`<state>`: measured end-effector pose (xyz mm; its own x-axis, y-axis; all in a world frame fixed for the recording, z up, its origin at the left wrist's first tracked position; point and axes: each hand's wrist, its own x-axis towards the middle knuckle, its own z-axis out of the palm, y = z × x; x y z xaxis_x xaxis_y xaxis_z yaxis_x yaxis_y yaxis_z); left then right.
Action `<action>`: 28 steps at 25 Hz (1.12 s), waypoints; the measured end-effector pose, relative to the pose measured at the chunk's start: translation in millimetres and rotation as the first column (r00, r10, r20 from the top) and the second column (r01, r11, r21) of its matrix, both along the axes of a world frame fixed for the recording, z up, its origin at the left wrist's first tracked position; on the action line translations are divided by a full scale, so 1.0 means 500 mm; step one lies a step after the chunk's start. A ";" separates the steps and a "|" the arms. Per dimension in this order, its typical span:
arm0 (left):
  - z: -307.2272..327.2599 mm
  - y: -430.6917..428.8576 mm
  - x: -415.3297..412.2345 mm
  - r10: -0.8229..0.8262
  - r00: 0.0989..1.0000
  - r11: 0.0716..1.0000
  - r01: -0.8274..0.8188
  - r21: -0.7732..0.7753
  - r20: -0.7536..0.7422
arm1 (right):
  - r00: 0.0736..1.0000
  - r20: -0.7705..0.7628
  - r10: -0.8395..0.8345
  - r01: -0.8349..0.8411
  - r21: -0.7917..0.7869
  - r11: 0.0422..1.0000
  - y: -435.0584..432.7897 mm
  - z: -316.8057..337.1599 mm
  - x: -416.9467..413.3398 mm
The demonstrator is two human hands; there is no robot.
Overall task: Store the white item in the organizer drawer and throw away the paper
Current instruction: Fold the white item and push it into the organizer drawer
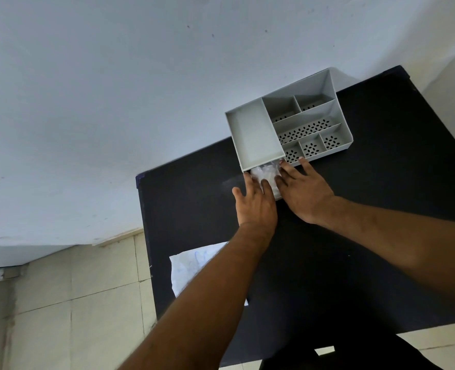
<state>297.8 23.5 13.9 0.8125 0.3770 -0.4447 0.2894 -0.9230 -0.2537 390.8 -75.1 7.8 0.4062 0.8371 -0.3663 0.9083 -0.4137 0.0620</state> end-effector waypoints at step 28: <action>0.002 0.065 0.003 0.028 0.983 0.988 0.001 -0.154 0.184 | 0.999 -0.052 0.002 0.010 0.225 0.974 0.003 -0.009 -0.025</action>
